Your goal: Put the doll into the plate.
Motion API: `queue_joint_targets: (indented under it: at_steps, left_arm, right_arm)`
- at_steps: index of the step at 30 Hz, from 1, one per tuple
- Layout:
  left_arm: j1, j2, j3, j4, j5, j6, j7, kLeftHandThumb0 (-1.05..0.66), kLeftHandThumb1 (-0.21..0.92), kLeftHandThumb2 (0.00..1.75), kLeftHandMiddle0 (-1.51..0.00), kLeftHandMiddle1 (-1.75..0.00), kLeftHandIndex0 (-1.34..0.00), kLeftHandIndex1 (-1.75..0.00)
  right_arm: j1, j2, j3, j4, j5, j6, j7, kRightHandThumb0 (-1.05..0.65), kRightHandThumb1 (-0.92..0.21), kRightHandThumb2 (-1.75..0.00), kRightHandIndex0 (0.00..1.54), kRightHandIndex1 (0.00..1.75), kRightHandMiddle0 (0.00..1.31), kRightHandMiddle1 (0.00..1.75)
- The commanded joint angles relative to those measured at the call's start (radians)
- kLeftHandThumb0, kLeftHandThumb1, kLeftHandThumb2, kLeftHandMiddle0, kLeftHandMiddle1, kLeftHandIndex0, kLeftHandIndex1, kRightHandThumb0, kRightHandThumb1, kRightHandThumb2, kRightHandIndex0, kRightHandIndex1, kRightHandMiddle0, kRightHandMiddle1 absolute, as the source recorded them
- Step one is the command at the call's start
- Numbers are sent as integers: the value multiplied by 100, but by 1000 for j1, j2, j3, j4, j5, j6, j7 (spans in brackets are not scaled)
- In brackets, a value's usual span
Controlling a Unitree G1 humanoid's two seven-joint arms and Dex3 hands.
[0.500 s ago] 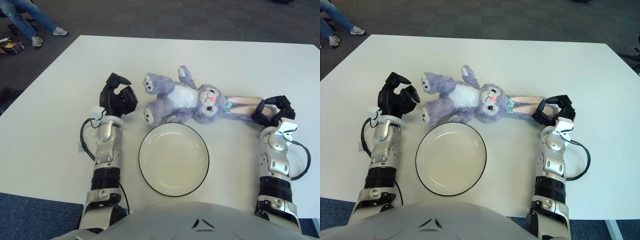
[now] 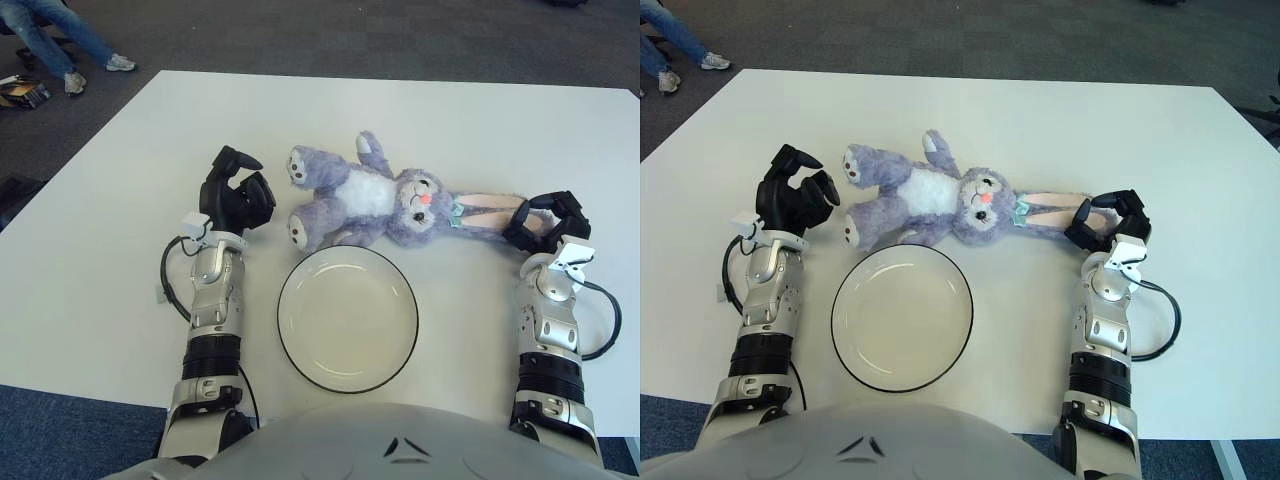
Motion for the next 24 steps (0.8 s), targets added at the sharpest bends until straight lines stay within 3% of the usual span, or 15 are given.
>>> queue_joint_targets:
  at_steps: [1,10,17,24]
  left_arm:
    - [71,-18,4,56,0,-6,13,-46,37,125,-108,-175,-57,-175]
    - [59,-15,7,72,1,-4,13,-46,37,125,-108,-175,-56,-175]
    - [55,-13,5,79,8,-2,15,-46,37,125,-108,-175,-56,-175]
    - [51,-13,5,84,7,-2,16,-46,37,125,-108,-175,-56,-175]
  right_arm:
    - [19,7,-7,15,7,10,5,-48,-34,-129,110,175,60,175]
    - [15,0,-18,-25,18,-28,25,-47,-36,-125,112,175,57,175]
    - [39,-17,23,-128,-36,-2,40,-44,-46,-113,103,175,50,175]
    - [71,-64,59,-139,-75,-75,121,-41,-55,-100,88,175,43,174]
